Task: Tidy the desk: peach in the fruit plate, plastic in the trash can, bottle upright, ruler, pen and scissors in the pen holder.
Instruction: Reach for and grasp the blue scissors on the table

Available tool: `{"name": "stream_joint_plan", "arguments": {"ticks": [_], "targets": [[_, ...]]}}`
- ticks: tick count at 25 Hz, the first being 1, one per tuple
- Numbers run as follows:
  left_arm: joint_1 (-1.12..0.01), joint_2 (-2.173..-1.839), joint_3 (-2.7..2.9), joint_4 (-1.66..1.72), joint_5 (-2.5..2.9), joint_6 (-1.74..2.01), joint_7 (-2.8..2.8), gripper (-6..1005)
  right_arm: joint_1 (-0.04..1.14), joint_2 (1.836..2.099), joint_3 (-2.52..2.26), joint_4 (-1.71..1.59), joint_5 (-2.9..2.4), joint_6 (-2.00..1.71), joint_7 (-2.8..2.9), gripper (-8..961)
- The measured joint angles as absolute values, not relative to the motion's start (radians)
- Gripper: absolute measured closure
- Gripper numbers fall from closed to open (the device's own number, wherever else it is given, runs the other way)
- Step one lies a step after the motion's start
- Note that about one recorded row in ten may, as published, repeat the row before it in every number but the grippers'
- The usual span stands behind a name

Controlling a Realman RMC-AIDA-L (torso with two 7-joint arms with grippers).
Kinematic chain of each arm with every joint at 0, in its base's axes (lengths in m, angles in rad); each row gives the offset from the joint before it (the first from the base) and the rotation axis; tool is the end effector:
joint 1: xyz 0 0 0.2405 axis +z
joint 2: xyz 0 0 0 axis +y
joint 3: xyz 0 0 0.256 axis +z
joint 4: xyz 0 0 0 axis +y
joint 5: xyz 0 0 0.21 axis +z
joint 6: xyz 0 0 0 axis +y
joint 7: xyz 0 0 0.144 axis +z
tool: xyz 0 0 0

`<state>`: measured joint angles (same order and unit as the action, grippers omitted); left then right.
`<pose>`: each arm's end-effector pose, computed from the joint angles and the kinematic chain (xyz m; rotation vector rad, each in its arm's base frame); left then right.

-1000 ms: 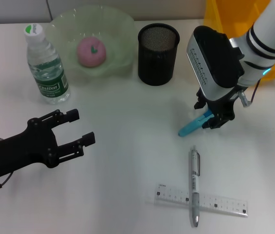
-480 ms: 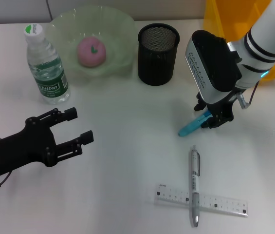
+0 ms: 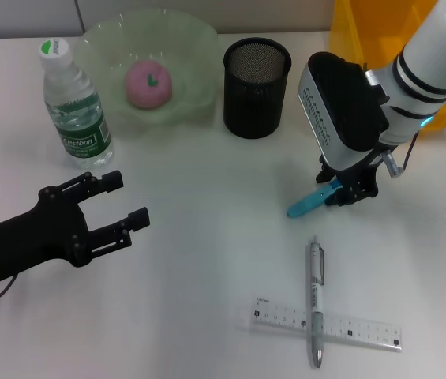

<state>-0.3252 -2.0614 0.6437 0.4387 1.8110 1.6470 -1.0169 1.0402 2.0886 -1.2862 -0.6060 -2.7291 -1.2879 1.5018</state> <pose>-0.3126 0.2571 -0.0078 -2.5226 -0.5806 -0.9381 0.1789 0.4085 -0.0606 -2.9471 -0.4767 -0.9380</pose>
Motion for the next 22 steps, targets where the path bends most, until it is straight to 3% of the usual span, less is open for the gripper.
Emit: {"name": "stream_joint_plan", "arguments": {"ticks": [10, 22], "targets": [[-0.328, -2.059, 0.629, 0.441, 1.808, 1.662, -1.022, 223, 1.053, 2.086, -1.285, -0.592, -2.737, -1.289, 1.512, 656], [-0.325, -2.057, 0.616, 0.442, 1.808, 1.674, -1.023, 224, 1.056, 2.083, -1.285, -0.582, -2.758, -1.298, 1.519, 657]]}}
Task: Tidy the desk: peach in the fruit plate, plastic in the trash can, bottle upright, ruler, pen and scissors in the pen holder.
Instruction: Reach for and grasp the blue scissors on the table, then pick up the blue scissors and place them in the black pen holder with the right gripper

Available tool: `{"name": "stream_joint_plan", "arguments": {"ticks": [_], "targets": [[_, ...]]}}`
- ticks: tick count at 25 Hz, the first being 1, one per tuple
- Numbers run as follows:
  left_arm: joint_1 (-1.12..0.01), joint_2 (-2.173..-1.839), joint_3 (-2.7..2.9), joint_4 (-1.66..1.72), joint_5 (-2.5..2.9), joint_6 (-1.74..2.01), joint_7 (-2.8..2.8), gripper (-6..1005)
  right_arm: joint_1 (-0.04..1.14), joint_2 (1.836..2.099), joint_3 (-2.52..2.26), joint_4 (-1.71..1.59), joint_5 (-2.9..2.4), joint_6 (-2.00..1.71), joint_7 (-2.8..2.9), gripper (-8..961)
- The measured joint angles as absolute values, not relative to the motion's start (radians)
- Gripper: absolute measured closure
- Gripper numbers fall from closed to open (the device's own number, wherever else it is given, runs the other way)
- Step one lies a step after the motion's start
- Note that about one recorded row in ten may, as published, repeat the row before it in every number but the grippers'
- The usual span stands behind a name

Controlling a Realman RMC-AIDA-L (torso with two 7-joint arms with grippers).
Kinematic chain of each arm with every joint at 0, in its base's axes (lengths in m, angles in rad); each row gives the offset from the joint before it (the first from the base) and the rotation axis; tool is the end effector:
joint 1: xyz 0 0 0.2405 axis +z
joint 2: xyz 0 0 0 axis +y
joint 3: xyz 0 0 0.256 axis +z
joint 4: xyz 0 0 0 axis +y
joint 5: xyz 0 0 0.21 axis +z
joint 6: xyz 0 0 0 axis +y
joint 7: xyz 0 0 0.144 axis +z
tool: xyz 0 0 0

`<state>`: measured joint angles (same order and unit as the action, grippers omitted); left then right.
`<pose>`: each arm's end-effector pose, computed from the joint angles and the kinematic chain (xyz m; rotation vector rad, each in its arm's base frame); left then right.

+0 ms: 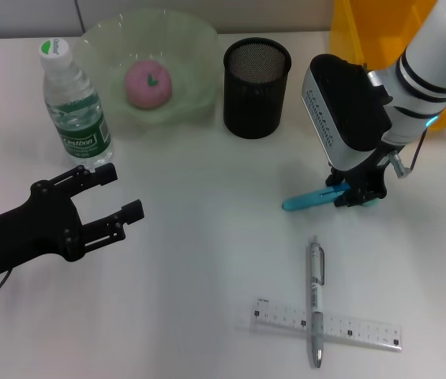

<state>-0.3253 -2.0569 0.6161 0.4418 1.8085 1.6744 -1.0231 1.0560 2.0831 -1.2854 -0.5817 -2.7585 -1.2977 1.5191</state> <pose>-0.3118 0.2573 -0.0012 -2.5021 -0.5738 -0.9708 0.1823 0.4089 -0.0577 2.9439 0.4551 0.9962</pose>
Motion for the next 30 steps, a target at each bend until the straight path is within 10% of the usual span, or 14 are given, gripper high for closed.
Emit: {"name": "stream_joint_plan", "arguments": {"ticks": [30], "targets": [[-0.318, -2.057, 0.604, 0.448, 1.809, 1.701, -1.023, 225, 1.019, 2.084, -1.285, -0.700, -2.748, -1.378, 1.544, 709]]}}
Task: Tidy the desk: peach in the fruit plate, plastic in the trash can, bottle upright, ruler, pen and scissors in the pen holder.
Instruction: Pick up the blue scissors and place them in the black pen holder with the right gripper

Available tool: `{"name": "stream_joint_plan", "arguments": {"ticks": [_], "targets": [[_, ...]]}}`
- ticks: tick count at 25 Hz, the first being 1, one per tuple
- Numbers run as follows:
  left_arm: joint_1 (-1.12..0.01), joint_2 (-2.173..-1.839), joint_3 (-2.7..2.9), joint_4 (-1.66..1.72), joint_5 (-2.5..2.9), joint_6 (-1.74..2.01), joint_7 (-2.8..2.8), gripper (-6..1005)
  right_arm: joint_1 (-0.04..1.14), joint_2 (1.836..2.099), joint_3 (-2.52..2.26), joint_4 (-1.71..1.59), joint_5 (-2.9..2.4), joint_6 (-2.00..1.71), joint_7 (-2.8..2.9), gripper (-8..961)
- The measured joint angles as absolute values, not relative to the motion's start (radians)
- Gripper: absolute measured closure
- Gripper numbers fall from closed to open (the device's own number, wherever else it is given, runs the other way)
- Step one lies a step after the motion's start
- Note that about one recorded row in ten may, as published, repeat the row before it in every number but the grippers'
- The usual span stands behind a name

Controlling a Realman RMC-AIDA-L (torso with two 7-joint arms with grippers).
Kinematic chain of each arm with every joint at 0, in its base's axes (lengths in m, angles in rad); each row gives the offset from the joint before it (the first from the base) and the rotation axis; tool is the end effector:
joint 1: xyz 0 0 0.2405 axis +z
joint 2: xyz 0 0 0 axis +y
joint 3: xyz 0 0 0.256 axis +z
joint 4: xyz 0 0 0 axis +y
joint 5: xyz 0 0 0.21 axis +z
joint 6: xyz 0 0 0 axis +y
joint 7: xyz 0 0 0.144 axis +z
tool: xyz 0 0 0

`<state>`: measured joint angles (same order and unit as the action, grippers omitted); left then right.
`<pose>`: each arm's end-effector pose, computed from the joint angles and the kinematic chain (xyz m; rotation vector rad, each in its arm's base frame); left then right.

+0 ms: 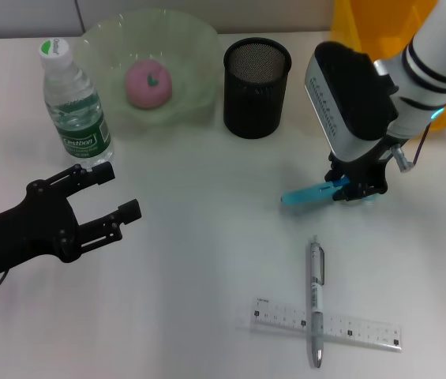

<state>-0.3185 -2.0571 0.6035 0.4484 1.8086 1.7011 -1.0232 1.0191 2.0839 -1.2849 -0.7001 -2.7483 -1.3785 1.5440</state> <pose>-0.3111 0.2543 0.0022 -2.4967 -0.5638 -0.9954 0.1723 0.4064 -0.0478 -2.9516 -0.4382 -0.9582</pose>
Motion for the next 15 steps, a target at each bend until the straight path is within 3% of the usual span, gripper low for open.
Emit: {"name": "stream_joint_plan", "arguments": {"ticks": [15], "targets": [[-0.320, -2.061, 0.603, 0.451, 1.809, 1.713, -1.011, 223, 0.862, 2.077, -1.139, -0.960, -2.542, -1.510, 1.525, 709]]}}
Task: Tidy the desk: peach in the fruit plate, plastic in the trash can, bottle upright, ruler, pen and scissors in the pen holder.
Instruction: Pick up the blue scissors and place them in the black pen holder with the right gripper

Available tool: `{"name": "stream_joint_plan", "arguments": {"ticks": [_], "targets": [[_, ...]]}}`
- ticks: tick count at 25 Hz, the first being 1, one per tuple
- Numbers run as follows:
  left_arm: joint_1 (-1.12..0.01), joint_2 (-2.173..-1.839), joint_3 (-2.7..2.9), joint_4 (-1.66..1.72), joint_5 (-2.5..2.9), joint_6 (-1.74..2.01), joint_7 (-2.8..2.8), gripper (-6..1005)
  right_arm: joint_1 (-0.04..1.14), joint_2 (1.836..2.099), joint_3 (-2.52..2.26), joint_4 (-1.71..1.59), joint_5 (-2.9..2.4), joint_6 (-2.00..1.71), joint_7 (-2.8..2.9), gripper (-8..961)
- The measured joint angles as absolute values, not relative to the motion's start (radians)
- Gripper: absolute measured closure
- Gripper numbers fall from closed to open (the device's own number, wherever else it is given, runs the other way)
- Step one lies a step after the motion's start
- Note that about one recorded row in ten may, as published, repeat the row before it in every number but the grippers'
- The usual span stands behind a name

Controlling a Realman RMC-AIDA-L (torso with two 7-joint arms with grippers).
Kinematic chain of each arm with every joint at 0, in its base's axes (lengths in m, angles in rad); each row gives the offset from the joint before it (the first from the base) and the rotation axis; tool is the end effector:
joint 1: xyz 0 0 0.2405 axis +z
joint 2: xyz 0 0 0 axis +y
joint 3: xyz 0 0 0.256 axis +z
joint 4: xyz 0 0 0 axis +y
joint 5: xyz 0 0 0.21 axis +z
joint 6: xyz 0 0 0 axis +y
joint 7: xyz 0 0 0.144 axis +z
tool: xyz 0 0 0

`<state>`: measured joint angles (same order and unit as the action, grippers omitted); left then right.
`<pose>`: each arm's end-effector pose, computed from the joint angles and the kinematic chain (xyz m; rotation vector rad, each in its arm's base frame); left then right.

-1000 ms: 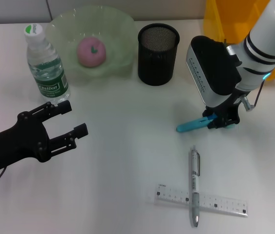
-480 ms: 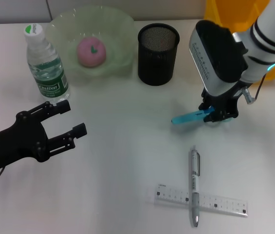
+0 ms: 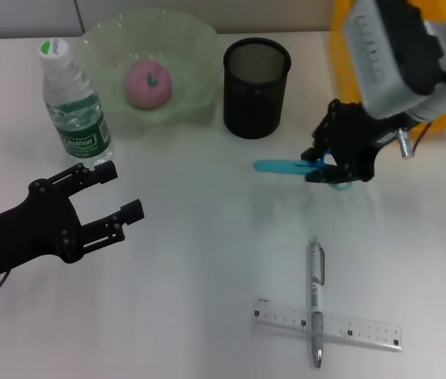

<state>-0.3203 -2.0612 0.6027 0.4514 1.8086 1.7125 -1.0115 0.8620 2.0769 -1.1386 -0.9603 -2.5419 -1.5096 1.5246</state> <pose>-0.3084 0.2539 0.0015 -2.5018 -0.5397 -1.0070 0.1615 0.3957 -0.0152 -2.9956 -0.2749 -0.4775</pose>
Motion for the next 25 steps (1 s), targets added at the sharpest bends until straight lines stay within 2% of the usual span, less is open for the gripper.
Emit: {"name": "stream_joint_plan", "arguments": {"ticks": [14, 25], "targets": [[-0.333, -2.063, 0.611, 0.451, 1.809, 1.712, -1.003, 223, 0.596, 2.081, -0.995, -0.855, -1.963, -1.425, 1.286, 695], [-0.341, -2.063, 0.612, 0.451, 1.809, 1.721, -0.998, 223, 0.519, 2.084, -0.990, -0.684, -1.613, -1.414, 1.118, 682]]}}
